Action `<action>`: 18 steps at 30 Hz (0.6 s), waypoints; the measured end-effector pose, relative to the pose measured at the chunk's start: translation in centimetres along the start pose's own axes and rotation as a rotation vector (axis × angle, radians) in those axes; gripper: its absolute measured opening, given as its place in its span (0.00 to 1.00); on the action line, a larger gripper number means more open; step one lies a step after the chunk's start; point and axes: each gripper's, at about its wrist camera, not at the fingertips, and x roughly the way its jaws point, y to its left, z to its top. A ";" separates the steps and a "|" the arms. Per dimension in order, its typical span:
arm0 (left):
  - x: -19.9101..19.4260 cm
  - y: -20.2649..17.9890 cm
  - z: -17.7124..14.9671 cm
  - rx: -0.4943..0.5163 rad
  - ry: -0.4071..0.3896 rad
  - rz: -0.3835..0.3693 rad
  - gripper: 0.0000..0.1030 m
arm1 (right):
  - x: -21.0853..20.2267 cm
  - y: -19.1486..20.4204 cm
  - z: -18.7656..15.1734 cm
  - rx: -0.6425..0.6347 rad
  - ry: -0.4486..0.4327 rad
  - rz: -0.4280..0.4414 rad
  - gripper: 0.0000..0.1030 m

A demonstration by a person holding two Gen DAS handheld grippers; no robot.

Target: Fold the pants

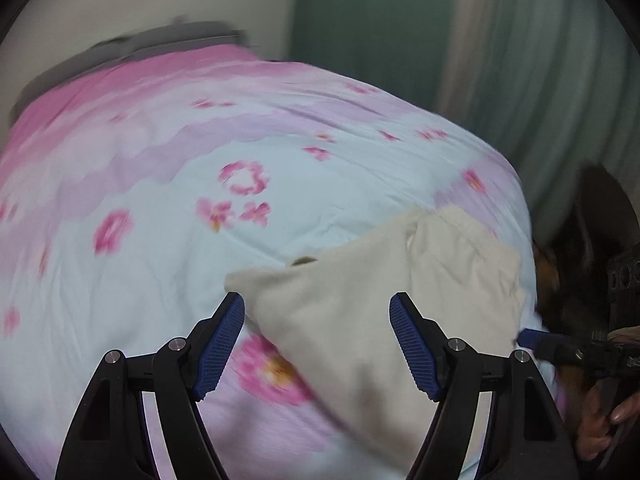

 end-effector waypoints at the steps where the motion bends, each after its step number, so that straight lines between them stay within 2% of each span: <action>1: 0.4 0.4 0.2 0.050 0.014 -0.013 0.72 | 0.4 0.4 -0.7 0.011 0.014 -0.009 0.63; 2: 1.1 1.0 0.5 0.126 0.027 -0.034 0.72 | 0.9 0.8 -1.6 0.023 0.036 -0.022 0.62; 5: 2.5 1.6 0.7 0.230 0.038 -0.105 0.70 | 2.5 1.1 -3.2 0.041 0.104 -0.061 0.57; 7: 3.8 1.7 0.5 0.294 0.037 -0.149 0.69 | 3.6 1.0 -3.9 0.054 0.148 -0.078 0.43; 8: 4.5 1.7 0.3 0.318 0.040 -0.184 0.69 | 4.0 1.2 -4.2 0.054 0.158 -0.081 0.42; 11: 5.8 1.9 -0.5 0.335 0.038 -0.232 0.69 | 4.9 2.1 -4.6 0.002 0.138 -0.095 0.41; 18: 8.0 3.6 -1.1 0.324 0.038 -0.254 0.70 | 6.6 4.3 -4.2 -0.167 0.095 -0.140 0.41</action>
